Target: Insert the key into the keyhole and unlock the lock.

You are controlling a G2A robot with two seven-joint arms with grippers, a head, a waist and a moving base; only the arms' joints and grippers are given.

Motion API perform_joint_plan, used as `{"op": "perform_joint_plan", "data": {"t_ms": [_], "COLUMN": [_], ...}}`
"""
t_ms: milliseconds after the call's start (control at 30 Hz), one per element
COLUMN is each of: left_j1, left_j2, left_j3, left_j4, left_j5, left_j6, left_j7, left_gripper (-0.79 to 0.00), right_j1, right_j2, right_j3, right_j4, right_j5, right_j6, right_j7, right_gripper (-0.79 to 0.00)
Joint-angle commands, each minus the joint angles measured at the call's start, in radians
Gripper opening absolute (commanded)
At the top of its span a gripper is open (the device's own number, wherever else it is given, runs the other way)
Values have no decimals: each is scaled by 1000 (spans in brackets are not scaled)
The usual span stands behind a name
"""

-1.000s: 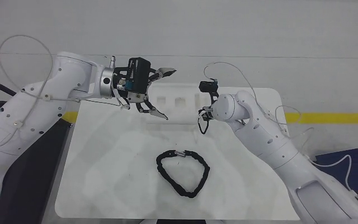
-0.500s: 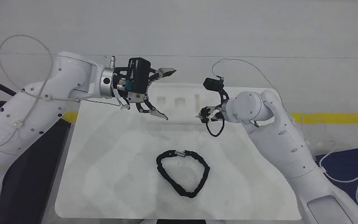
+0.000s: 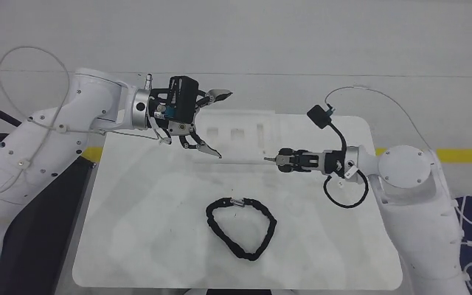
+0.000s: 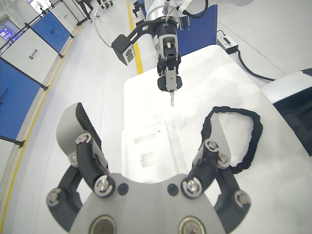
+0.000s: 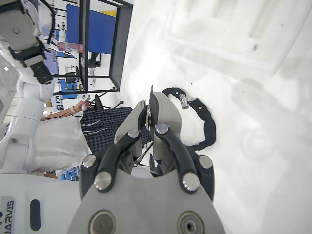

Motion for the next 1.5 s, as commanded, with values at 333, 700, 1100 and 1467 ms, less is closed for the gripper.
{"op": "perform_joint_plan", "data": {"t_ms": [333,700,1100,1467], "left_j1": [0,0,130,352], "left_j2": [0,0,-2,-13], "left_j3": [0,0,15,59], "left_j4": [0,0,-6,12], "left_j5": [0,0,-44,93], "left_j6": [0,0,67,163], "left_j7": [0,0,-38,-3], "left_gripper": [0,0,0,0], "right_j1": [-36,-36,-36,-36], "right_j2": [7,7,7,7], "right_j3": [35,35,35,35], "right_j4": [11,11,11,11], "right_j5": [87,87,87,87], "right_j6": [-58,-58,-58,-58], "right_j7": [-23,-23,-23,-23], "right_gripper": [-785,-785,-785,-785]}}
